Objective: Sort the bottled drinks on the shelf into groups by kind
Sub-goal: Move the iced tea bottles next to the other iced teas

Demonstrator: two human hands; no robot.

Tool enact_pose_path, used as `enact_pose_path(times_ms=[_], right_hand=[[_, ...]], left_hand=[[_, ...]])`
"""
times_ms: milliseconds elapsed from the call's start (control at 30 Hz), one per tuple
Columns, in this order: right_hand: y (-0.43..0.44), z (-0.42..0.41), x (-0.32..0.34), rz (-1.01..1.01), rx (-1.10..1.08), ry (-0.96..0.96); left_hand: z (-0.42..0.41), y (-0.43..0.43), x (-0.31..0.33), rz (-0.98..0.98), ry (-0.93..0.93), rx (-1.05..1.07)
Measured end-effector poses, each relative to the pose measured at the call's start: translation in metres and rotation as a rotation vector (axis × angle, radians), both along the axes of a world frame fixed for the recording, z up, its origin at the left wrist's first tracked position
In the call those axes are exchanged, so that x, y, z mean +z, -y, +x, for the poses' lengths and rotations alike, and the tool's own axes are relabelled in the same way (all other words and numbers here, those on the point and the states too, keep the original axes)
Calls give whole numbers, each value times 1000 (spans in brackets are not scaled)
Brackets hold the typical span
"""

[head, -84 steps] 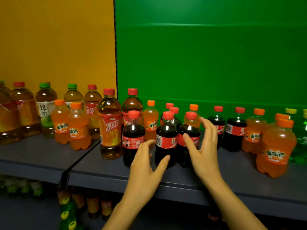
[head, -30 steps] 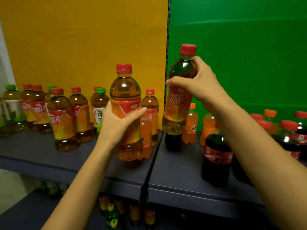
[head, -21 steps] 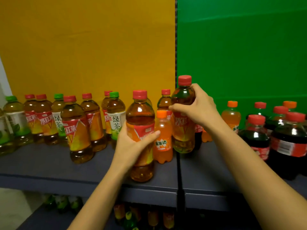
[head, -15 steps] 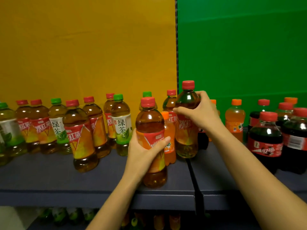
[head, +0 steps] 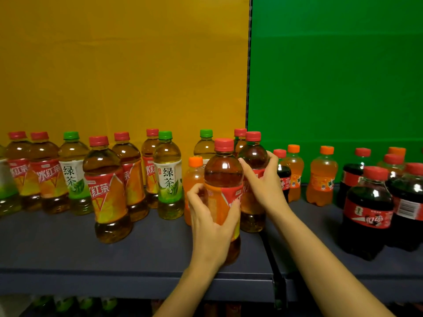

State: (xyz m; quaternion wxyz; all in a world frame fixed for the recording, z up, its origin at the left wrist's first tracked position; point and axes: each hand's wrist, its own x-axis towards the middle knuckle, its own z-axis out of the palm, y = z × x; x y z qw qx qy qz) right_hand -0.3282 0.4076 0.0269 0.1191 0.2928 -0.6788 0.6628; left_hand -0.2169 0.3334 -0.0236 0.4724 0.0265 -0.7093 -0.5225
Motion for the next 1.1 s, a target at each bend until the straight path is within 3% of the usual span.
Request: enact_pose_path(times_ms=[267,467,567,767,967,1100], right_hand=[[-2,-4,-16,19,173,89],[-17,-2,-8,78,298,133],[-26,5,-5,85,253,148],[-43,25,-6,-17,0,-50],[-43,70,-7,-165,-172,-299],[-24,106,-8,-186,-194,-400]], left_hand=[[-8,-14,-6,-235,102,146],[-14,-24,-4,-286,121,259],[-12,-22,-3,-317,111,279],[2,26,2,-231,25,287],[-13,88,14,-319,316,225],[-26,103,15,-347,377,111]])
